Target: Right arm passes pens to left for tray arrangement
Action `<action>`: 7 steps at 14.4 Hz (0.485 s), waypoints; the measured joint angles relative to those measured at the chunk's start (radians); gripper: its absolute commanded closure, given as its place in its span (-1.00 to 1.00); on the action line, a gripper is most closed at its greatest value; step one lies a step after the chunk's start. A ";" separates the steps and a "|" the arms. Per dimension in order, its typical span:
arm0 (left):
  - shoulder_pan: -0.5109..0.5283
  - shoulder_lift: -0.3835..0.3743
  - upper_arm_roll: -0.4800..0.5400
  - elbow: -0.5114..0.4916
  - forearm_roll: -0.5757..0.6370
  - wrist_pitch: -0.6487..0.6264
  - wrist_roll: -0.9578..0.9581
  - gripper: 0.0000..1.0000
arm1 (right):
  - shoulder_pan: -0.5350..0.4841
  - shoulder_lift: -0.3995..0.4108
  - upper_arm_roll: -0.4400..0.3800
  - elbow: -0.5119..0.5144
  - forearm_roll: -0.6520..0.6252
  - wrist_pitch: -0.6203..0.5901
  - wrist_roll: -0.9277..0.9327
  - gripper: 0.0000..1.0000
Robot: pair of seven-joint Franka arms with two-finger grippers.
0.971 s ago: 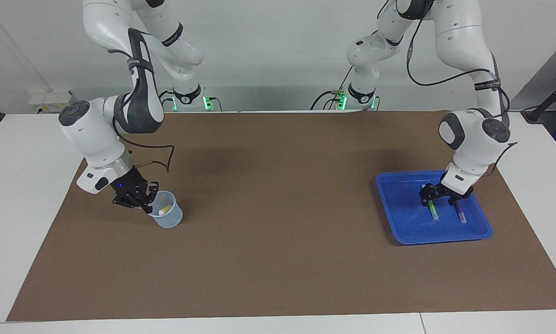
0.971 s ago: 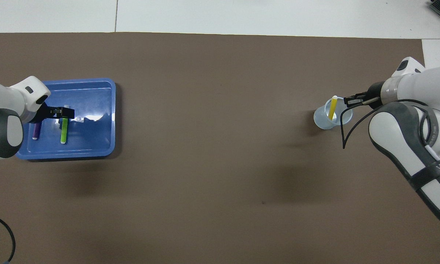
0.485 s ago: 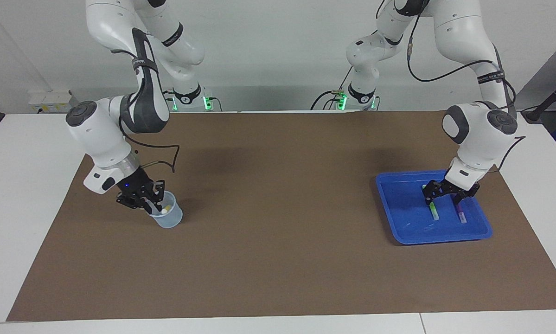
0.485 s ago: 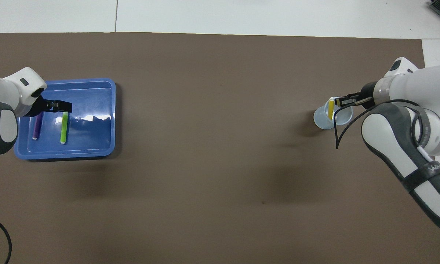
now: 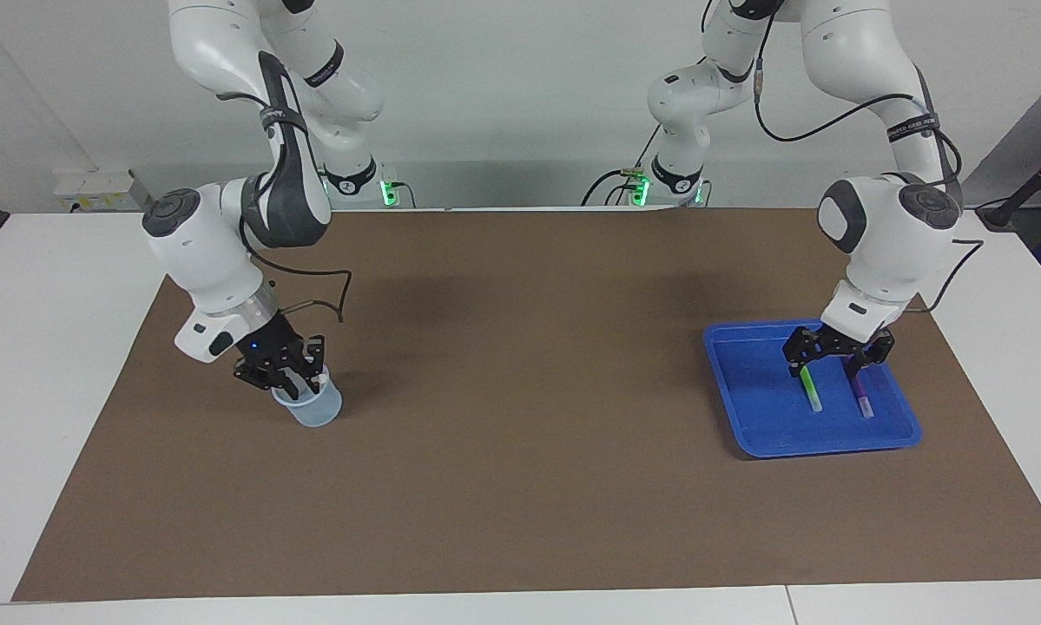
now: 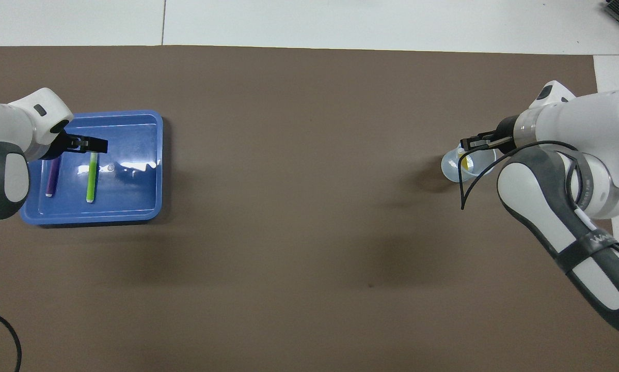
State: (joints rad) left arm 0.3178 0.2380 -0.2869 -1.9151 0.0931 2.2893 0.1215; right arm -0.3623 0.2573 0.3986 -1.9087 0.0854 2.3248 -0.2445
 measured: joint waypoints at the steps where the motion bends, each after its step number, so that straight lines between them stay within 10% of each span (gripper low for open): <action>1: 0.000 0.000 0.000 0.000 0.000 -0.008 0.000 -1.00 | 0.000 -0.004 0.000 0.003 0.000 -0.011 -0.003 0.21; 7: 0.000 0.000 -0.003 0.000 0.000 -0.022 0.000 -1.00 | 0.007 -0.068 0.006 0.017 0.000 -0.087 -0.006 0.21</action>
State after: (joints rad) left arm 0.3177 0.2379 -0.2899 -1.9151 0.0931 2.2674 0.1215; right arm -0.3551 0.1889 0.4050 -1.8918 0.0853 2.2382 -0.2505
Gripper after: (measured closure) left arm 0.000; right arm 0.599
